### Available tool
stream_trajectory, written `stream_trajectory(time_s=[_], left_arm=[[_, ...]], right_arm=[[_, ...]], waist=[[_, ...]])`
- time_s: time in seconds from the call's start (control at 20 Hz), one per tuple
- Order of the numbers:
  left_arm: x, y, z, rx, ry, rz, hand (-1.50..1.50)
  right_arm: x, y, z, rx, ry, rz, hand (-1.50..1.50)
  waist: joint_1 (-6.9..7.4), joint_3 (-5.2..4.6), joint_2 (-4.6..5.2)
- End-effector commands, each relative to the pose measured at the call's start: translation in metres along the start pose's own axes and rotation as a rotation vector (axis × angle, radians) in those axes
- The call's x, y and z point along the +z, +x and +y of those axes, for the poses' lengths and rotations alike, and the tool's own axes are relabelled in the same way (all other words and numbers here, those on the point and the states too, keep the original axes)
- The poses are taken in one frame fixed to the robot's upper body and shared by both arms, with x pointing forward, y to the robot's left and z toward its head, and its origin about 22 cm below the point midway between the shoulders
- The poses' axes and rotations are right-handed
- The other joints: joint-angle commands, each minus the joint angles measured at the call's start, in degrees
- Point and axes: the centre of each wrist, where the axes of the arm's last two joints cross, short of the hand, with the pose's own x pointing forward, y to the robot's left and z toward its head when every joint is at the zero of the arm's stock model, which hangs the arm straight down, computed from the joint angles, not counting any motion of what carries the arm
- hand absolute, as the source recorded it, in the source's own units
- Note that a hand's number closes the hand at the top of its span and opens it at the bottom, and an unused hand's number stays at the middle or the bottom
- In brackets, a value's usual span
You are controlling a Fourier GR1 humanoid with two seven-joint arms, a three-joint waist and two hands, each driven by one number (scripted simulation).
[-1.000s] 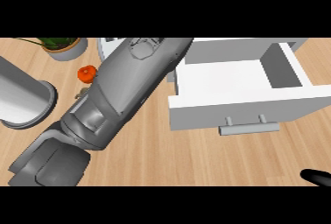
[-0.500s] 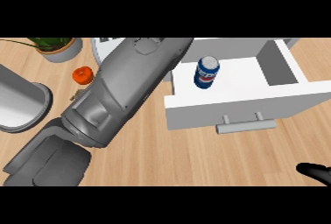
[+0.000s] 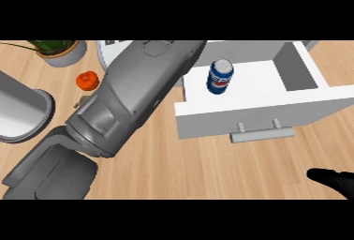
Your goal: Pick up the can, place it into the drawer and close the drawer
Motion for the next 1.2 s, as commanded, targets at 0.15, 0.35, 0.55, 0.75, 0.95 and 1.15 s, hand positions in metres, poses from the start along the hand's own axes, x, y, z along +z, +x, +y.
stream_trajectory(time_s=[0.15,0.35,0.55,0.75,0.95,1.15], left_arm=[[0.003,0.013,-0.005,0.081,-0.014,0.011,-1.50],[-0.001,-0.002,0.001,0.079,0.034,-0.001,-1.50],[-0.001,0.008,0.000,0.099,0.002,-0.017,-1.50],[0.000,0.015,-0.004,0.055,0.011,-0.019,-1.50],[0.002,0.008,-0.004,0.056,-0.007,-0.016,-1.50],[-0.001,0.012,-0.002,0.073,-0.026,-0.011,-1.50]], right_arm=[[-0.027,0.000,0.024,0.224,0.091,-0.084,-1.50],[-0.036,-0.011,0.028,0.391,0.126,-0.083,-1.50],[-0.056,-0.025,0.057,0.483,0.150,-0.113,-1.50],[-0.063,-0.054,0.073,0.578,0.210,-0.086,-1.50],[-0.080,-0.070,0.104,0.688,0.220,-0.093,-1.50],[-0.099,-0.093,0.114,0.768,0.243,-0.089,-1.50]], waist=[[1.17,-0.06,0.12],[1.67,-0.05,0.21],[3.56,-0.08,0.17],[4.10,-0.07,-0.49],[4.89,-0.10,-0.72],[5.76,-0.11,-0.56]])
